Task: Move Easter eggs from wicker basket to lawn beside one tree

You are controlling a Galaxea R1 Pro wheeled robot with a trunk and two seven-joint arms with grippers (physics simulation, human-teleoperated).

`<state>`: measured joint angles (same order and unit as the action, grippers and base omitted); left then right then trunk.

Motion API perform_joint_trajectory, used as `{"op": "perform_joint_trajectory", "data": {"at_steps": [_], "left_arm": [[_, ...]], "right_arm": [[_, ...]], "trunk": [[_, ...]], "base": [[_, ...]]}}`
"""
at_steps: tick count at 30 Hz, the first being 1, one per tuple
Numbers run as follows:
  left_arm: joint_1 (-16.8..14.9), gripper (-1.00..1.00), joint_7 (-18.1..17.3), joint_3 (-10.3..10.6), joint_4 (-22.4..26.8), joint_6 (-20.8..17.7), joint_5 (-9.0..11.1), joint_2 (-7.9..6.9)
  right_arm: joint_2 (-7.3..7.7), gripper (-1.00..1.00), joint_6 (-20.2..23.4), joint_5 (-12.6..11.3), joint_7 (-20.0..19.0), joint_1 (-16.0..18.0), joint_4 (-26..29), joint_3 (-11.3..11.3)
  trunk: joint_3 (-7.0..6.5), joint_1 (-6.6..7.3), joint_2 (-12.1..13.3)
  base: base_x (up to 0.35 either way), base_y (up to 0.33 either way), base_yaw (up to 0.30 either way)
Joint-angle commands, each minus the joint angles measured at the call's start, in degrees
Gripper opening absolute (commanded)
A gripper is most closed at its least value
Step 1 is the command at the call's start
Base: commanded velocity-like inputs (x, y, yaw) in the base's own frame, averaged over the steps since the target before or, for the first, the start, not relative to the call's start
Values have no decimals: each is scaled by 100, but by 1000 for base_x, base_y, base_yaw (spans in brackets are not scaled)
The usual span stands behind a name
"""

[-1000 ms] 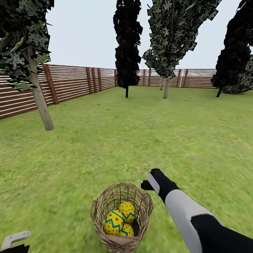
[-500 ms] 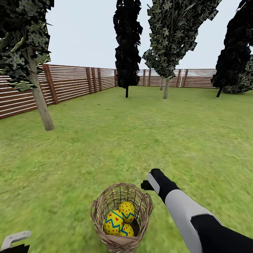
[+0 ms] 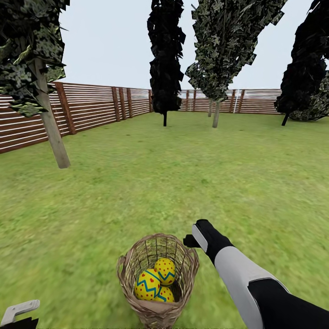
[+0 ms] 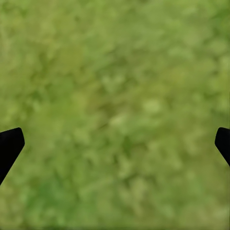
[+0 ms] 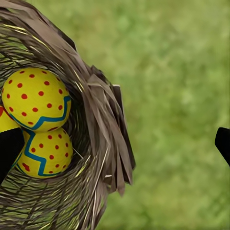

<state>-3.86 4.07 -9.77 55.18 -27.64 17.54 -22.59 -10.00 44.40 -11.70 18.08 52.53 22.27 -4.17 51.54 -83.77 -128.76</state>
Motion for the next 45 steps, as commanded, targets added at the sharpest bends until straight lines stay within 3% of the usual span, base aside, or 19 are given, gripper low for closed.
{"op": "perform_joint_trajectory", "data": {"at_steps": [1, 8, 13, 20, 45], "left_arm": [[-1, 100, 42, 3, 12, -29, 61, -4], [-1, 100, 42, -30, 100, -93, 59, -65], [-1, 100, 36, -285, 419, -463, 59, -134], [6, 100, 34, -503, 623, -608, 45, -160], [8, 100, 33, -561, 695, -646, 30, -167]], "right_arm": [[0, 100, 16, -60, 54, 3, 6, -27], [0, 100, 15, -54, 54, 6, 16, -34], [0, 100, 21, -53, 55, 83, 47, -44], [0, 100, 27, -64, 50, 226, 58, -47], [0, 100, 42, -65, 46, 337, 58, -48]], "trunk": [[24, -22, -44], [150, -175, -325], [150, -175, -325], [204, -241, -445], [617, -746, -1368]], "base": [[0, 0, 0], [0, 0, 0], [0, 0, 0], [0, 0, 0], [0, 0, 0]]}}
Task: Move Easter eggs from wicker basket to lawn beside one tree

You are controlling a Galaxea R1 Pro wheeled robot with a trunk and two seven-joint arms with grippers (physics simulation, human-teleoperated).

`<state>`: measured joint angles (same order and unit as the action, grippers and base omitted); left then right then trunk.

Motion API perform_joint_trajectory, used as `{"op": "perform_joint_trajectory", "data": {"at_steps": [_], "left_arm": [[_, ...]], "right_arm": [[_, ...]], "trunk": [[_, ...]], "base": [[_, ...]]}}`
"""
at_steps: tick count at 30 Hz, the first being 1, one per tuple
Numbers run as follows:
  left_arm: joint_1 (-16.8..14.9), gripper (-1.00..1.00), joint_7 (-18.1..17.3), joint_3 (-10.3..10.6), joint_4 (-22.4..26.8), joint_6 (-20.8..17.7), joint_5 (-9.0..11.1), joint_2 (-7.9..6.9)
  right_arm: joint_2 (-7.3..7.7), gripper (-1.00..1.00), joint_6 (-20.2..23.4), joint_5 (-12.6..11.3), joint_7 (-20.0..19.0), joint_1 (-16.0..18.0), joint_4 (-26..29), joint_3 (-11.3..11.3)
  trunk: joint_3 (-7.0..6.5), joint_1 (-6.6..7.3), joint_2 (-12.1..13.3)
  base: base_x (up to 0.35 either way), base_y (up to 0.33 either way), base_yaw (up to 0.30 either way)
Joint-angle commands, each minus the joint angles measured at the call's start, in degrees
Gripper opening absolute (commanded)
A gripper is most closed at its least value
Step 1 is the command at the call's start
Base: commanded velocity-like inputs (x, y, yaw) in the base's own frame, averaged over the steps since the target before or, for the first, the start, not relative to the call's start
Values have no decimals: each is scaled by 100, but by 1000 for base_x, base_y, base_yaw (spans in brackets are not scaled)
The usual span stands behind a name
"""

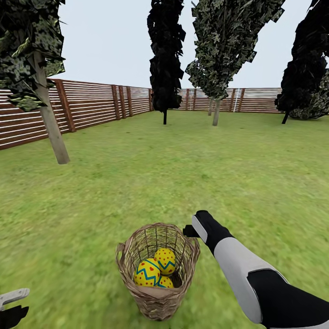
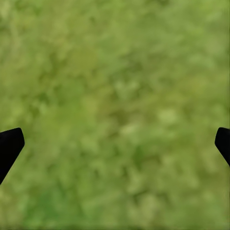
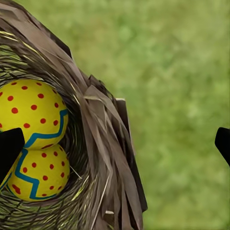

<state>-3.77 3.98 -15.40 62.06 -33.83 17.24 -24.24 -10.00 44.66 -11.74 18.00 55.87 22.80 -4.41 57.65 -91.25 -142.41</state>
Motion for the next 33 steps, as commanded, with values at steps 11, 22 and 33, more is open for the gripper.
{"op": "perform_joint_trajectory", "data": {"at_steps": [11, 22, 33], "left_arm": [[-1, 100, 42, 2, 16, -28, 60, -1], [-1, 100, 42, 2, 17, -29, 60, -1], [-1, 100, 42, 2, 17, -34, 60, -1]], "right_arm": [[0, 100, 17, -58, 54, 3, 5, -25], [0, 100, 17, -57, 54, 8, 5, -25], [0, 100, 17, -57, 54, 7, 5, -25]], "trunk": [[197, -61, -92], [263, -69, -96], [352, -79, -101]], "base": [[0, 0, 0], [0, 0, 0], [0, 0, 0]]}}
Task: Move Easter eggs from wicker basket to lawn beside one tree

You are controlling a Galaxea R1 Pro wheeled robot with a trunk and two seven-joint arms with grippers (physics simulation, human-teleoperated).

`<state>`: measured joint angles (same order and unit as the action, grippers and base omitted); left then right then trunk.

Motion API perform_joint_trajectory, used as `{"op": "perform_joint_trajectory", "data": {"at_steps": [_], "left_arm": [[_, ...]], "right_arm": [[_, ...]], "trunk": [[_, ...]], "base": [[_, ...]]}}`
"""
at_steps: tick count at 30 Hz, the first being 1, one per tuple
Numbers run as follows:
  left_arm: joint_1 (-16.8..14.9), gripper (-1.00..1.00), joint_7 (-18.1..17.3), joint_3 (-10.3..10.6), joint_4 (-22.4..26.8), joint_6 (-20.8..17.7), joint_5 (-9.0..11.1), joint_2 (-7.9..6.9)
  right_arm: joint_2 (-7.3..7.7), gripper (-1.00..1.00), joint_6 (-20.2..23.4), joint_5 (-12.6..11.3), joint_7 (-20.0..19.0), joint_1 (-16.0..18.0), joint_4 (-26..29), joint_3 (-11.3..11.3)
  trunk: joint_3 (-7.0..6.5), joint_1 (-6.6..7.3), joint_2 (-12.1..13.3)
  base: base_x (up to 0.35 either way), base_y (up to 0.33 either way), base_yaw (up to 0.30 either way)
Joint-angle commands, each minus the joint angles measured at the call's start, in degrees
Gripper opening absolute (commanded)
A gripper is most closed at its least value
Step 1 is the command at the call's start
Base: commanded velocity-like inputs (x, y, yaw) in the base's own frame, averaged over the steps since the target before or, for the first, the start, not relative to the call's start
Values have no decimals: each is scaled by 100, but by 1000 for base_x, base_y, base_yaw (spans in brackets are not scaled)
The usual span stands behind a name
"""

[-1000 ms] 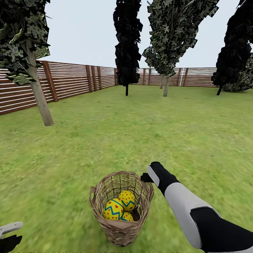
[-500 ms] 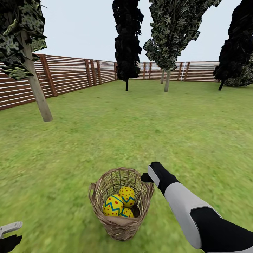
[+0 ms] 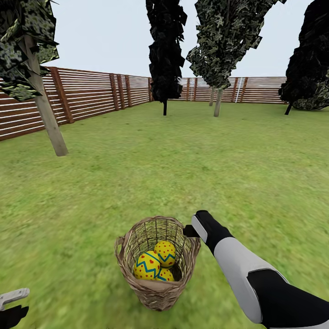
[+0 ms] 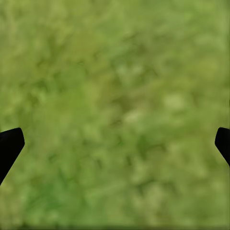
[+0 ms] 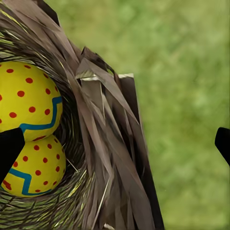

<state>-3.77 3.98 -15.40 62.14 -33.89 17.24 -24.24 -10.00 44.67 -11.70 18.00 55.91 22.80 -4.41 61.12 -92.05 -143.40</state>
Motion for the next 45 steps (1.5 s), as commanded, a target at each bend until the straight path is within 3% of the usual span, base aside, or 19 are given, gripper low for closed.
{"op": "perform_joint_trajectory", "data": {"at_steps": [1, 5, 6, 32, 45], "left_arm": [[-1, 100, 42, 2, 8, -28, 60, -1], [-1, 100, 42, 2, 8, -27, 60, -1], [-1, 100, 42, 2, 6, -27, 60, -1], [-1, 100, 42, 2, -1, -33, 55, -1], [-1, 100, 51, 2, -16, -30, 51, -1]], "right_arm": [[0, 100, 16, -61, 54, 2, 5, -25], [0, 100, 16, -61, 54, 0, 5, -25], [0, -100, 16, -63, 54, 2, 5, -25], [0, -100, 16, -70, 45, -1, -4, -25], [0, -100, -7, -80, 40, -1, -21, -25]], "trunk": [[6, 1, -2], [6, 1, -2], [6, 1, -2], [6, 1, -2], [-282, 35, 15]], "base": [[0, 0, 0], [0, 0, 0], [0, 0, 0], [0, 0, 0], [0, 0, 0]]}}
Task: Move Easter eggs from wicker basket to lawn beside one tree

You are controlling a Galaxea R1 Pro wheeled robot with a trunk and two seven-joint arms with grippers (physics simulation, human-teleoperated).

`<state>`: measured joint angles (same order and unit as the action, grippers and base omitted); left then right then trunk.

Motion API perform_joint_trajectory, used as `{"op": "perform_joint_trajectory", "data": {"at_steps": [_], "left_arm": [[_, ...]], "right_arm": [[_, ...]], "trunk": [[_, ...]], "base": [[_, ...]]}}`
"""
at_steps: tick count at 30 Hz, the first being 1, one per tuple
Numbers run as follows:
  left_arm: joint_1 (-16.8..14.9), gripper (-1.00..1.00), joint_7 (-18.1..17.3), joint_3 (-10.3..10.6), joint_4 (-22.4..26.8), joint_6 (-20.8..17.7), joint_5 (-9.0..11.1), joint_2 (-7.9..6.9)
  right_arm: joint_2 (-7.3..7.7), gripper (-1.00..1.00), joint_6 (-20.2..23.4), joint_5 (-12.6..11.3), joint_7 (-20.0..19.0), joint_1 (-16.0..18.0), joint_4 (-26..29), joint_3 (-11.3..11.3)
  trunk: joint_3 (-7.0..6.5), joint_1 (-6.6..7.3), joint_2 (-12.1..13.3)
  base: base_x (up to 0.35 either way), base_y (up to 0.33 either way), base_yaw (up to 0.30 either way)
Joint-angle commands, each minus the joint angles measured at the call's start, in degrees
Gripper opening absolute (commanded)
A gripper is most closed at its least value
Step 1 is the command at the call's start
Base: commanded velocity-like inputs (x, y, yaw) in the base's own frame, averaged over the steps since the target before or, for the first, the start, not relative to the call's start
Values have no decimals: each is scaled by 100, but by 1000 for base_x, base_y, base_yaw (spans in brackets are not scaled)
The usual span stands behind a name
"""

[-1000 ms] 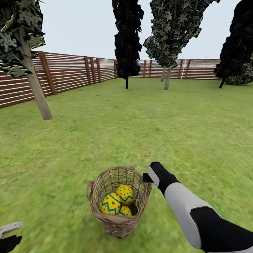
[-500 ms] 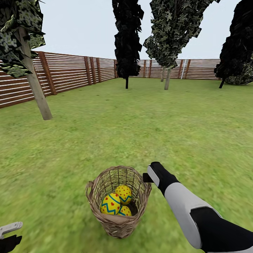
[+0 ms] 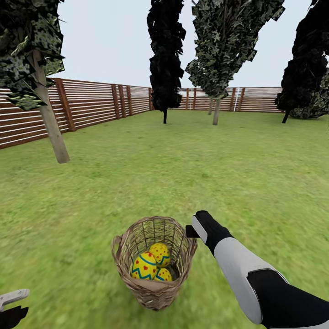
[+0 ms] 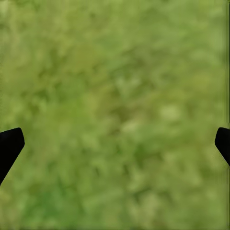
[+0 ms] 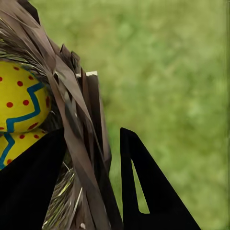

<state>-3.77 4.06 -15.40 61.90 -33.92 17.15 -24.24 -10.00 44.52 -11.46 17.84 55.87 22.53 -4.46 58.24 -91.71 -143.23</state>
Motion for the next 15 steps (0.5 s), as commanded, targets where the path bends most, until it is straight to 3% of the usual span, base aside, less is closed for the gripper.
{"op": "perform_joint_trajectory", "data": {"at_steps": [1, 5, 8, 10, 12, 15], "left_arm": [[-1, 100, 43, 2, 7, -27, 61, -1], [-1, 100, 50, 2, -26, -20, 60, -5], [7, 100, 51, -57, -141, 2, 60, -133], [76, 100, 34, -257, -384, 63, 63, -316], [362, 100, 3, -559, -536, 217, 67, -540], [905, 100, -342, -1224, -640, 696, 69, -744]], "right_arm": [[0, -100, 6, -106, 53, 3, 6, -20], [0, -100, 4, -118, -48, 3, 6, -20], [0, -100, 2, -119, -67, 0, 6, -20], [0, -100, -3, -122, -69, -4, 6, -20], [0, -100, -4, -128, -70, -5, 6, -20], [0, -100, -5, -136, -70, -5, 6, -20]], "trunk": [[-17, 4, -1], [-89, 91, 160], [-143, 157, 280], [-179, 201, 360], [-215, 245, 440], [-268, 311, 561]], "base": [[0, 0, 0], [0, 0, 0], [0, 0, 0], [0, 0, 0], [0, 0, 0], [0, 0, 0]]}}
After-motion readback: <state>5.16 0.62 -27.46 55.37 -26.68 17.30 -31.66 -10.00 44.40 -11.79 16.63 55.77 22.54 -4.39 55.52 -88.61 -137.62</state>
